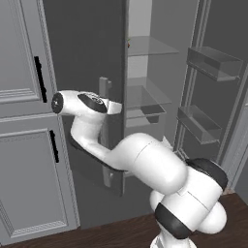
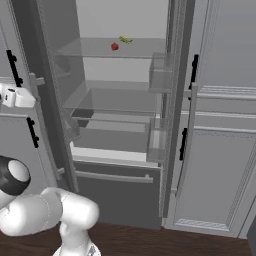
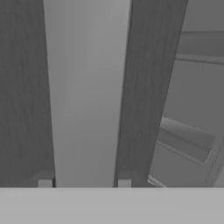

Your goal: Take the strawberry from the fridge and place it on top of the pancake, located on the dining counter.

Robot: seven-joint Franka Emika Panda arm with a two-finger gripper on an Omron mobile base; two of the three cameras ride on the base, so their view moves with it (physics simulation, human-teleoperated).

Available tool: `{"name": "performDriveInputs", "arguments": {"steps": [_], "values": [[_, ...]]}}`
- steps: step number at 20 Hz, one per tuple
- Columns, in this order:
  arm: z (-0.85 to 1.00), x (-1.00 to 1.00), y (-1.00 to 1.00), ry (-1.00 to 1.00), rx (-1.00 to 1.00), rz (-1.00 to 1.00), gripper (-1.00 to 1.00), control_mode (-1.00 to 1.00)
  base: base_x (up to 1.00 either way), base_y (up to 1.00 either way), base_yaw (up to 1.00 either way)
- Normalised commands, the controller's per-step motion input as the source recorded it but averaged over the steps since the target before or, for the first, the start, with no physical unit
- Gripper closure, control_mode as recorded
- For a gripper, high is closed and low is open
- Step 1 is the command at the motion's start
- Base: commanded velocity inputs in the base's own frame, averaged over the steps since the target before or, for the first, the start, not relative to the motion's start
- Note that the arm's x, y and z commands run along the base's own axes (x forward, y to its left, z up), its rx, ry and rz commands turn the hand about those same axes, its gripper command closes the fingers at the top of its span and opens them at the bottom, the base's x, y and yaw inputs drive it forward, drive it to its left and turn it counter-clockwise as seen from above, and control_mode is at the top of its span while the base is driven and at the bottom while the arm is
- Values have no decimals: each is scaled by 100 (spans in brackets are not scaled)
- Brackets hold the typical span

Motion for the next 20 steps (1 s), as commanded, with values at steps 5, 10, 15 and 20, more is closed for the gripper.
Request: {"name": "performDriveInputs", "arguments": {"steps": [5,10,15,20], "values": [[-3,-11,37,-6,0,-6,-100,-100,0,0,0],[-17,-47,20,-12,-9,5,-100,-100,0,0,0],[-11,-44,-30,0,-5,35,-100,-100,0,0,0],[0,-62,-92,3,15,47,-100,-100,0,0,0]]}}
